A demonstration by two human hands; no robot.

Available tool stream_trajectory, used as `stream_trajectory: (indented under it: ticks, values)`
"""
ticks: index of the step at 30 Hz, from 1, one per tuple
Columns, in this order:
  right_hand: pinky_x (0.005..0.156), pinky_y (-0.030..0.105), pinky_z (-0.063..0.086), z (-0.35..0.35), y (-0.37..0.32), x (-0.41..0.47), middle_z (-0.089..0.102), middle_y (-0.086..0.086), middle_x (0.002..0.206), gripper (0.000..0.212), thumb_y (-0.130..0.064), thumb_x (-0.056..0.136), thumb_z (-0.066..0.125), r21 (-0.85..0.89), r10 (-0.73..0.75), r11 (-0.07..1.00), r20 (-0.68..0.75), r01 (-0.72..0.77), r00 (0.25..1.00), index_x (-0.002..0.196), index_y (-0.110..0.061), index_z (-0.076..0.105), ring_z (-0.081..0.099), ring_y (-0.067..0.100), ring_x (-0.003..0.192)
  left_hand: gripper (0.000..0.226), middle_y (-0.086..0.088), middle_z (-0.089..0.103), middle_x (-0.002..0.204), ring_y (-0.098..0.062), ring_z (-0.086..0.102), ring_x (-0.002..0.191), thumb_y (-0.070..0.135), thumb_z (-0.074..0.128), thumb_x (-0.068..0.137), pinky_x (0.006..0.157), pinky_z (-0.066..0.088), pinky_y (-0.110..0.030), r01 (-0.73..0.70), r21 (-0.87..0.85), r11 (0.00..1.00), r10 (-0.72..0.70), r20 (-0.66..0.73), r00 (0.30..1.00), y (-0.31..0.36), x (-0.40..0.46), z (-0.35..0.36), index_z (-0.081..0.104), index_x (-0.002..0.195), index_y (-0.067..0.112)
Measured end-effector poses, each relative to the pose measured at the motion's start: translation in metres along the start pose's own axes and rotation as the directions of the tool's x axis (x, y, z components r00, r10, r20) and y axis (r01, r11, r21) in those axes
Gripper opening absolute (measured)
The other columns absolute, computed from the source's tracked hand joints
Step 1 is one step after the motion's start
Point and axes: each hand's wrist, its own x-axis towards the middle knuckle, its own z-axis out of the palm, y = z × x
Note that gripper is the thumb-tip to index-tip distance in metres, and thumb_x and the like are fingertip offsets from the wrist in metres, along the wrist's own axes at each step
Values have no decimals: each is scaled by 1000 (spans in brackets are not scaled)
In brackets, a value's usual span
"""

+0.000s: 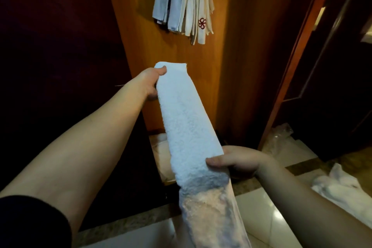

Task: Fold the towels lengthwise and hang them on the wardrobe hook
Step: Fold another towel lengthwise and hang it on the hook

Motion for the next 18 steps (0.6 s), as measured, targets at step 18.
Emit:
stream_trajectory:
  ticks: [18]
  values:
    - [97,40,54,-13,-79,8,76,6,104,38,-46,91,63,-243,-328,943,-549,228,769,103,-11,71,72,22,100,12,-5,63,97,-21,57,87,36,57,95,76,44,-35,-419,223,880,459,-169,872,-128,-2,4,61,93,25]
